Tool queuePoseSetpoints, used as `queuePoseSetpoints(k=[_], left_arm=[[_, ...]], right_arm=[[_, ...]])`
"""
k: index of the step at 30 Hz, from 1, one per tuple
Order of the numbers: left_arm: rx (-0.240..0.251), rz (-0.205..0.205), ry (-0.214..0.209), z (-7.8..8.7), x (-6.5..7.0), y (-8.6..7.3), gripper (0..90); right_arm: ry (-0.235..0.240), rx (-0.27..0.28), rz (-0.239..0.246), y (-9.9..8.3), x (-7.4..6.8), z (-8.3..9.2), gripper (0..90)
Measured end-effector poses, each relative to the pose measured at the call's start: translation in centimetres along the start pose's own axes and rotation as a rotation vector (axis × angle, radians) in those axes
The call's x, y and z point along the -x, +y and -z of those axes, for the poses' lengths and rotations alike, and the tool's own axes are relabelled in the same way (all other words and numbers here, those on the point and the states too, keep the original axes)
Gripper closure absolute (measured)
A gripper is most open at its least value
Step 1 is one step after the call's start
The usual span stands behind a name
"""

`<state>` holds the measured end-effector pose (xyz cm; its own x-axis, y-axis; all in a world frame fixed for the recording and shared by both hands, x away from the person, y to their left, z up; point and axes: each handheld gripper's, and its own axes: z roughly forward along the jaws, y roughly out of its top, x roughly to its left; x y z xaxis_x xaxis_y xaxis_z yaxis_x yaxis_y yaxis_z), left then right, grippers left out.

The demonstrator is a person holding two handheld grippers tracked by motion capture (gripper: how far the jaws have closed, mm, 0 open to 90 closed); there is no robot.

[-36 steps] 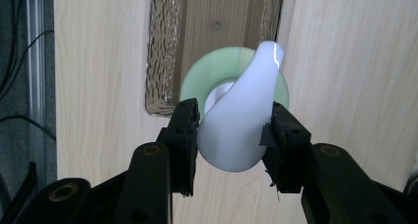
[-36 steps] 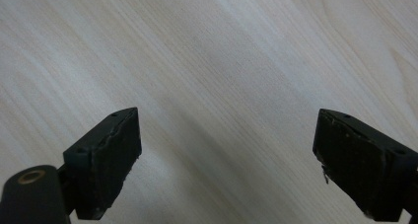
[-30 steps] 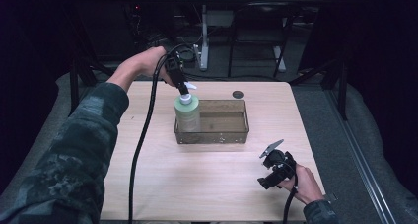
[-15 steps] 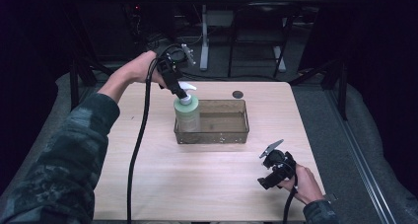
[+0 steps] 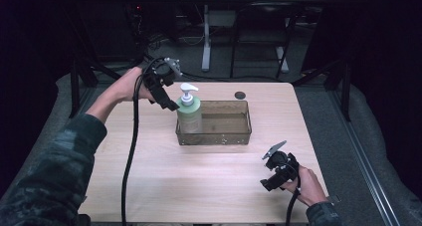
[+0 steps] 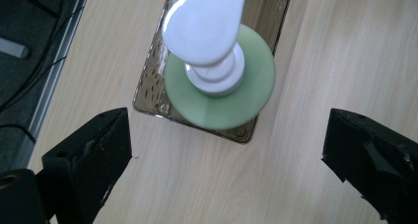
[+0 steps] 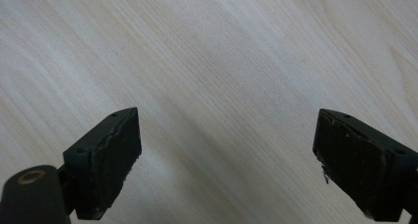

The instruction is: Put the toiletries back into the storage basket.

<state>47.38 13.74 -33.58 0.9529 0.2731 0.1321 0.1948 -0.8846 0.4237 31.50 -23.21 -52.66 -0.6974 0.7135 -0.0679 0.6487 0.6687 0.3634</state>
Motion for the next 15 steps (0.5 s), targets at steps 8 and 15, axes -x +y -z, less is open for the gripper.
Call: queuePoseSetpoints(k=[8,15], left_arm=[[0.053,0.068,0.035,-0.8,2.1,-3.6,1.9],[0.107,0.147,0.033,-2.4,4.1,-7.3,0.8]], right_arm=[[-0.001,-0.004,0.009,0.0,0.1,0.0,10.6],[0.0,-0.004,0.003,0.0,-0.1,-0.1,10.6]])
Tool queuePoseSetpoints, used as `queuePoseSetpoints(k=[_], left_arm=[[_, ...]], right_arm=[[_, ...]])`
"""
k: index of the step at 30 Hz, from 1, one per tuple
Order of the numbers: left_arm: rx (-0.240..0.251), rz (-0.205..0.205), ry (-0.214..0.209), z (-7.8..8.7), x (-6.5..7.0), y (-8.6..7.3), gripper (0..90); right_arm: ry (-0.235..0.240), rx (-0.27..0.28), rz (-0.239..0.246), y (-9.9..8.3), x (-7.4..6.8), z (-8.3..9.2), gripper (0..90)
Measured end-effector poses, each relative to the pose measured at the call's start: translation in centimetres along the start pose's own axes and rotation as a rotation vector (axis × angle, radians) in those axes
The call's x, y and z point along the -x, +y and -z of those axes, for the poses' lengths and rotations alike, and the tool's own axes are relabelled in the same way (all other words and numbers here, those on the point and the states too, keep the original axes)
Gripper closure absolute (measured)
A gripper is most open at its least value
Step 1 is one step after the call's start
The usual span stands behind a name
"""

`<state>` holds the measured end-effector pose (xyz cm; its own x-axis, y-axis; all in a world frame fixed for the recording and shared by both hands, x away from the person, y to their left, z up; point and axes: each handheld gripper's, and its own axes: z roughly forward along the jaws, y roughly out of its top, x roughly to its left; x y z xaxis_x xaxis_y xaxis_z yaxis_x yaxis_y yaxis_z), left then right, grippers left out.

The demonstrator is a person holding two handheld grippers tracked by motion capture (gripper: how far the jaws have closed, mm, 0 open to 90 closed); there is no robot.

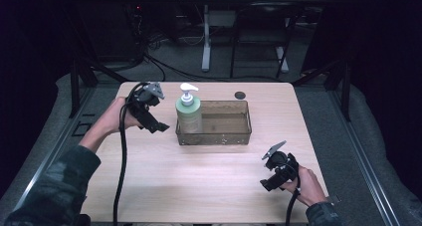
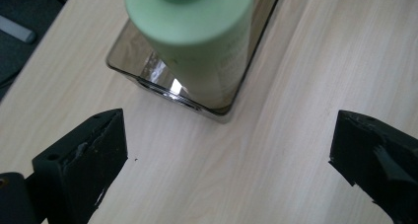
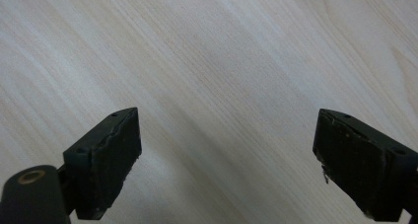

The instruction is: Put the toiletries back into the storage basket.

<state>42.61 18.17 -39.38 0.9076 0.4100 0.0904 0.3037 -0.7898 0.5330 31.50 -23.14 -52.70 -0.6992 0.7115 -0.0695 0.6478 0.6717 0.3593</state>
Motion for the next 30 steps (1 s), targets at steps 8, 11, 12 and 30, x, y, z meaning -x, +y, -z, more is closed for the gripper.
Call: queuePoseSetpoints(k=[8,11,12,30], left_arm=[[0.022,0.085,0.003,-2.1,2.2,-4.4,0.0],[0.031,0.116,0.024,-2.8,3.1,-5.8,0.0],[0.038,0.133,0.014,-3.0,3.3,-6.3,0.0],[0.022,0.221,0.038,-5.5,4.8,-10.7,0.0]], right_arm=[[-0.004,0.003,0.009,0.0,0.1,0.0,10.6],[-0.008,0.009,0.008,0.0,0.1,0.1,10.5],[-0.006,0.01,0.006,0.0,0.1,0.0,10.5],[-0.022,0.013,0.008,-0.1,0.2,0.0,9.5]])
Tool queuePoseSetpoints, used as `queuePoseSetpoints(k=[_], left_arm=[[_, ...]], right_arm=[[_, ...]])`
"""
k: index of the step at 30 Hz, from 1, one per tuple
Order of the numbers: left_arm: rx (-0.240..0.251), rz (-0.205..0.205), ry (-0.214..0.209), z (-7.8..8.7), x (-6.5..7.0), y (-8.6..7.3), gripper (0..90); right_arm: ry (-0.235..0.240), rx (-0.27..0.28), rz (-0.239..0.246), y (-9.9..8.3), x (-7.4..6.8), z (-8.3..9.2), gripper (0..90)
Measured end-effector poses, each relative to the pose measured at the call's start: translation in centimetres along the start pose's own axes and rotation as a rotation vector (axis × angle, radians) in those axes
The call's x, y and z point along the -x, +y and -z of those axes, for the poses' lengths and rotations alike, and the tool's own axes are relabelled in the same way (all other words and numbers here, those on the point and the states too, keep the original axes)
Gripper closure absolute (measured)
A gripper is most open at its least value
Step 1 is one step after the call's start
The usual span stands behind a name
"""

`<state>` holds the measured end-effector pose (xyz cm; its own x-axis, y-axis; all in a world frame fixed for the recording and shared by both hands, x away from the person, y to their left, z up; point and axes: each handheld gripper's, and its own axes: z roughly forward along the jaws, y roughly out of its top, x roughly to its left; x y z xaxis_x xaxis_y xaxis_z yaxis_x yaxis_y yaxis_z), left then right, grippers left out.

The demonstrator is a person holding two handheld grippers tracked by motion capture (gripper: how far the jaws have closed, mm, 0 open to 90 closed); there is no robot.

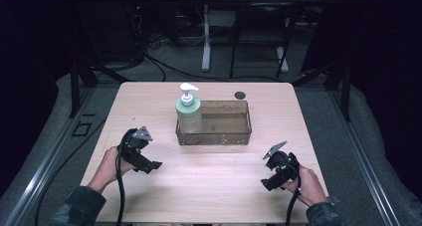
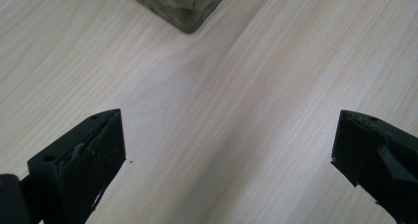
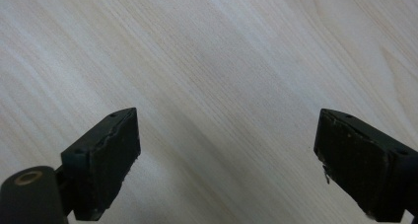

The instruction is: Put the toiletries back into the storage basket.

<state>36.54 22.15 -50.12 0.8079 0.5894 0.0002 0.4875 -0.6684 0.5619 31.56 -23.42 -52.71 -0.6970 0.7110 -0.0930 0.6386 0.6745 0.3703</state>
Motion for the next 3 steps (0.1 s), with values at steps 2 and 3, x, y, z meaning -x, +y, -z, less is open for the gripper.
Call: queuePoseSetpoints(k=[2,3], left_arm=[[0.009,0.016,0.003,0.11,-0.25,-0.27,0.0],[0.011,0.026,0.003,0.1,-0.39,-0.38,0.0]], right_arm=[[-0.004,0.003,0.001,-0.01,0.03,0.06,9.1],[-0.004,0.003,0.001,0.0,0.05,0.04,8.9]])
